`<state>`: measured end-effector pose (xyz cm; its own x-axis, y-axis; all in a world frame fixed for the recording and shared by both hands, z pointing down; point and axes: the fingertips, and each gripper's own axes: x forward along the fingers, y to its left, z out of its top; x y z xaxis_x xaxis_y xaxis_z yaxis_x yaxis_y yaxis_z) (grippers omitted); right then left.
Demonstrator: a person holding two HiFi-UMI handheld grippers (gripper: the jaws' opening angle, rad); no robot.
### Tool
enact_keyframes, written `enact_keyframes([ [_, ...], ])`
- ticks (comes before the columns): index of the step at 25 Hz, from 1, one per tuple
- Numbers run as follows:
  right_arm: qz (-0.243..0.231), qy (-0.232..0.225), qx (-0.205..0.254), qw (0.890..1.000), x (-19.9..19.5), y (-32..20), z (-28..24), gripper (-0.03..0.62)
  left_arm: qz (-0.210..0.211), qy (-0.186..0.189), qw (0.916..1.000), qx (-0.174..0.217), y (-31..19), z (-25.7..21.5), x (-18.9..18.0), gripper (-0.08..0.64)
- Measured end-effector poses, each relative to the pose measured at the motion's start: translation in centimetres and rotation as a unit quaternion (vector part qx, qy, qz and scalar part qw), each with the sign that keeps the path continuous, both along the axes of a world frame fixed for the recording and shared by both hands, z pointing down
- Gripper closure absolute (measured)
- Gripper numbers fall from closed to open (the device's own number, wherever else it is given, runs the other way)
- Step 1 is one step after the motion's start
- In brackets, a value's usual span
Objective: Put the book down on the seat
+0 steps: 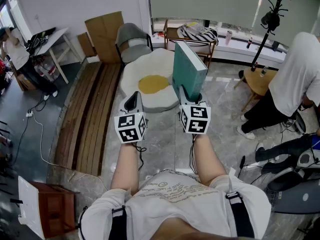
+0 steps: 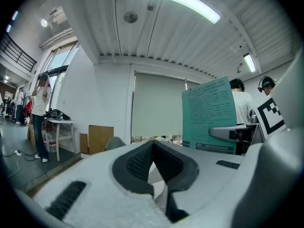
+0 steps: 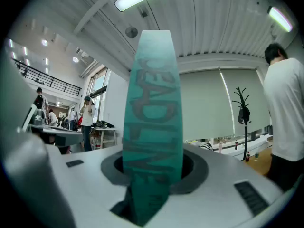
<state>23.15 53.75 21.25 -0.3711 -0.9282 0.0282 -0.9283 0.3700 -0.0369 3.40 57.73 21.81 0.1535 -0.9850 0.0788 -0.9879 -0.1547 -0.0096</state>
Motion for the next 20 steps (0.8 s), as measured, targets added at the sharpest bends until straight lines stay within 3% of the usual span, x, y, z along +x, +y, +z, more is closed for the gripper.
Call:
enact_keyframes([
  [6,-0.01,-0.003,0.001,1.0,-1.8,-0.3,-0.3,0.43,-0.006,0.003,1.0,-0.002,-0.1,0.0,-1.5,0.541],
  [20,-0.024,-0.018,0.01,1.0,-10.7,-1.2,-0.5,0.428,-0.01,0.017,0.9997,-0.01,-1.4,1.0,-9.8,0.541],
])
